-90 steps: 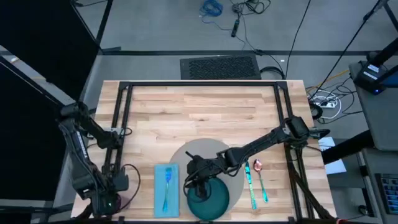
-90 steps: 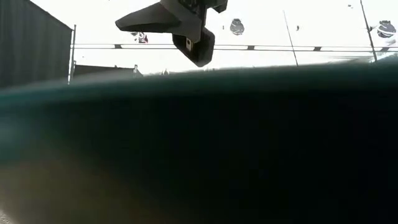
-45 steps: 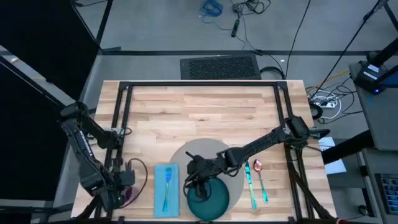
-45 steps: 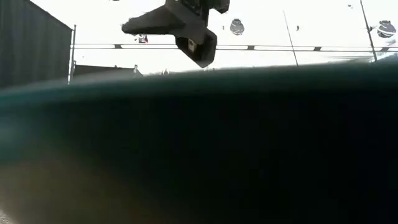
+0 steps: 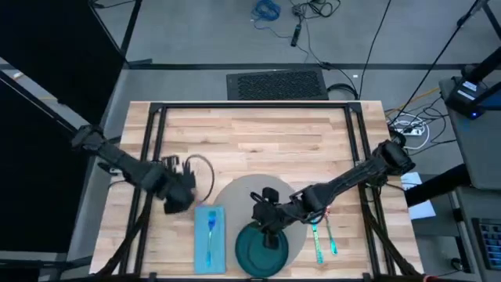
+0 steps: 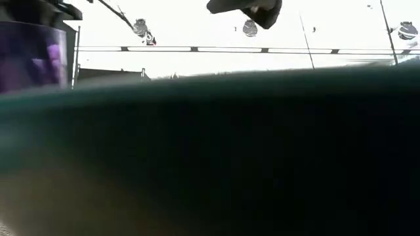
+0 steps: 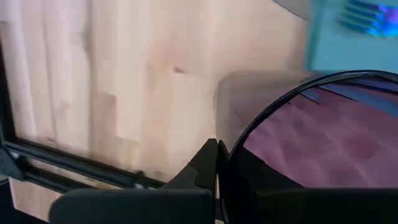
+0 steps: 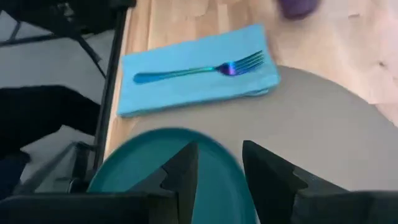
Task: Set table place
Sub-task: Put the violet cup to the top right of the brown table mat
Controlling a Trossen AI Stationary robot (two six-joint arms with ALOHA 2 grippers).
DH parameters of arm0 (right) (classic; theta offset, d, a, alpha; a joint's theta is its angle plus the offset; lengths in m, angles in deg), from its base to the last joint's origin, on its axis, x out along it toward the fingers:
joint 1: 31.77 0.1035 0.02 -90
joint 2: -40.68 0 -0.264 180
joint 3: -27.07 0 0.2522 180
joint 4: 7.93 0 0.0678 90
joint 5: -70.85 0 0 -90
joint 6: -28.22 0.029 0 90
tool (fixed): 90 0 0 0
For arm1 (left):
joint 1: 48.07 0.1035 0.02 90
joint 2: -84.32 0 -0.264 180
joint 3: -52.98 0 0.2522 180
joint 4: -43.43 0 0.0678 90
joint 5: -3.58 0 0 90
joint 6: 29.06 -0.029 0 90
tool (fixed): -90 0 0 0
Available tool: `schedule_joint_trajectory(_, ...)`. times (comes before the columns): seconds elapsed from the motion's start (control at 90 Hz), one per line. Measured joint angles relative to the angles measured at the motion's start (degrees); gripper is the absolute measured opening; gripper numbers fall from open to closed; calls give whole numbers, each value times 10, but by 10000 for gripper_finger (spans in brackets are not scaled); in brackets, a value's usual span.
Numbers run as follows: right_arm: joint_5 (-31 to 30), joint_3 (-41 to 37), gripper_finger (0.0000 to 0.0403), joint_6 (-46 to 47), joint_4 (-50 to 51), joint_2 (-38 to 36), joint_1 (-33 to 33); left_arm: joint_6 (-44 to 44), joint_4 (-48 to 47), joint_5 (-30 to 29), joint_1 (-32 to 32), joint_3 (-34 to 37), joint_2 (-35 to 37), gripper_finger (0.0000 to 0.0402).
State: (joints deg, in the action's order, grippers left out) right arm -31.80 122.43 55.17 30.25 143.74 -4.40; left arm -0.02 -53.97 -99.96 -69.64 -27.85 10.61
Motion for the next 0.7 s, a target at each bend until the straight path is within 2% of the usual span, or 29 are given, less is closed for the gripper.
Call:
schedule_joint_trajectory(0.189,-56,0,114,40,99,-2,26,-169,73,46,180,-9,23,0)
schedule_joint_trajectory(0.367,-70,0,114,75,141,-6,33,-295,172,149,337,-13,5,0)
schedule_joint_trajectory(0.522,-68,0,114,64,156,-15,23,-359,191,183,411,-13,-42,0)
schedule_joint_trajectory(0.7,-66,0,114,38,161,-34,0,-397,183,202,436,-13,-90,0)
